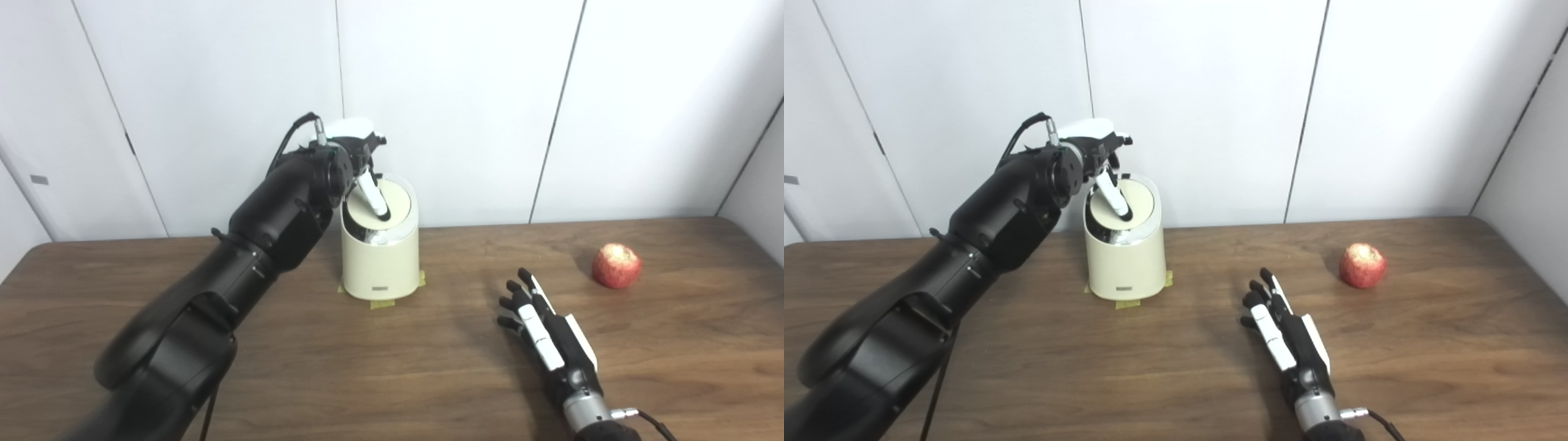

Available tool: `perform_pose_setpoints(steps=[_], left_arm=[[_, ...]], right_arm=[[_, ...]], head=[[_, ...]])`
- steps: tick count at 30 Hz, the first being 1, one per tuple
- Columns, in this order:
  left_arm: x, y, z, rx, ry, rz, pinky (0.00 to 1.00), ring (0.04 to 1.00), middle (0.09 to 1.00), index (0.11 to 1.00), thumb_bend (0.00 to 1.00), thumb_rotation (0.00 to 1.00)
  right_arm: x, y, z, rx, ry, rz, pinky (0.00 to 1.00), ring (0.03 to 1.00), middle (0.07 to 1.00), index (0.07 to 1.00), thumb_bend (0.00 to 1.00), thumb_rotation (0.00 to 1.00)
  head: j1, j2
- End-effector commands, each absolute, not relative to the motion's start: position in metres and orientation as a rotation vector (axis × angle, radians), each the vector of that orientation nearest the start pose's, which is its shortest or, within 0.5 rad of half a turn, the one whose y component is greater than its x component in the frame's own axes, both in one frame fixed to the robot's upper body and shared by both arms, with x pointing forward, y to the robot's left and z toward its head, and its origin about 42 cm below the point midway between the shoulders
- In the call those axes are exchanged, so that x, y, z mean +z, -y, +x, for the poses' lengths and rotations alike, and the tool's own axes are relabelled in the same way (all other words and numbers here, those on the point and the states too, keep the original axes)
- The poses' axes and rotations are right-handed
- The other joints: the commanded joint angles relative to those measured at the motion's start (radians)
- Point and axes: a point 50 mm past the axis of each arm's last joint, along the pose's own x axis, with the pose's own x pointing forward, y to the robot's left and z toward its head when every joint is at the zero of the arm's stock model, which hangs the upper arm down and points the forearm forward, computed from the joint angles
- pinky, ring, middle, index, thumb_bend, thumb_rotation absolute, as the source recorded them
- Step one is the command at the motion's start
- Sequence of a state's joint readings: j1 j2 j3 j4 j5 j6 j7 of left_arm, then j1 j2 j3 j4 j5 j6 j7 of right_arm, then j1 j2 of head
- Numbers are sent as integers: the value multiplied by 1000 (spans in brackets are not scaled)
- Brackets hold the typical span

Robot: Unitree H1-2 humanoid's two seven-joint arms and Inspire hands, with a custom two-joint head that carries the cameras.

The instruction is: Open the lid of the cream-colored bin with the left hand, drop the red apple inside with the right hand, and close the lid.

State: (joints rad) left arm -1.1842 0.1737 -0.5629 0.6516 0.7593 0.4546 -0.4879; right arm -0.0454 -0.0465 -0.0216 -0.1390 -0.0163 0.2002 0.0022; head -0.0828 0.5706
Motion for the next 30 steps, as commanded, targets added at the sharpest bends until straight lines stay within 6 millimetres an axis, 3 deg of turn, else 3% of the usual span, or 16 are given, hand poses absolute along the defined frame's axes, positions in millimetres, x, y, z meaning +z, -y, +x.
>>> perform_pose_setpoints(steps=[1, 7, 12, 13, 14, 15, 16, 18, 19, 22, 30], left_arm=[[414, -75, 545, -300, 89, 1442, 406, 577, 690, 958, 965, 70], [416, -73, 545, -303, 90, 1455, 519, 715, 803, 931, 971, 83], [415, -72, 546, -304, 102, 1459, 259, 371, 505, 923, 972, 47], [414, -72, 546, -307, 104, 1458, 240, 347, 484, 923, 973, 44], [412, -72, 545, -311, 101, 1463, 361, 536, 654, 928, 966, 44], [411, -71, 545, -314, 99, 1466, 581, 769, 849, 933, 956, 52], [409, -70, 545, -312, 92, 1481, 656, 849, 916, 934, 953, 55], [405, -69, 544, -308, 76, 1506, 905, 968, 983, 948, 935, 83], [403, -68, 544, -313, 75, 1518, 948, 984, 991, 950, 932, 87], [398, -67, 545, -326, 78, 1546, 843, 934, 965, 954, 929, 93], [395, -66, 544, -347, 83, 1567, 959, 975, 985, 964, 944, 111]], right_arm=[[152, 226, 302, -9, 59, -64, 797, 887, 942, 974, 520, 842], [152, 227, 303, -1, 58, -61, 797, 884, 942, 973, 522, 847], [152, 226, 302, -2, 55, -58, 804, 887, 941, 973, 526, 844], [152, 226, 302, -3, 56, -59, 804, 887, 941, 973, 526, 843], [152, 226, 303, -3, 57, -60, 799, 883, 940, 971, 525, 842], [152, 226, 303, -3, 58, -60, 795, 882, 939, 970, 532, 839], [152, 226, 302, -4, 57, -60, 794, 882, 939, 970, 534, 838], [153, 225, 302, -3, 55, -58, 797, 884, 940, 971, 530, 840], [153, 225, 302, -2, 56, -61, 798, 885, 940, 971, 529, 841], [153, 225, 302, -3, 60, -62, 794, 886, 942, 972, 516, 848], [155, 225, 302, -9, 57, -62, 795, 882, 936, 966, 517, 843]], head=[[-2, 3], [-3, 4], [-4, 4], [-4, 4], [-4, 4], [-4, 4], [-6, 4], [-7, 5], [-7, 6], [-9, 9], [-12, 12]])
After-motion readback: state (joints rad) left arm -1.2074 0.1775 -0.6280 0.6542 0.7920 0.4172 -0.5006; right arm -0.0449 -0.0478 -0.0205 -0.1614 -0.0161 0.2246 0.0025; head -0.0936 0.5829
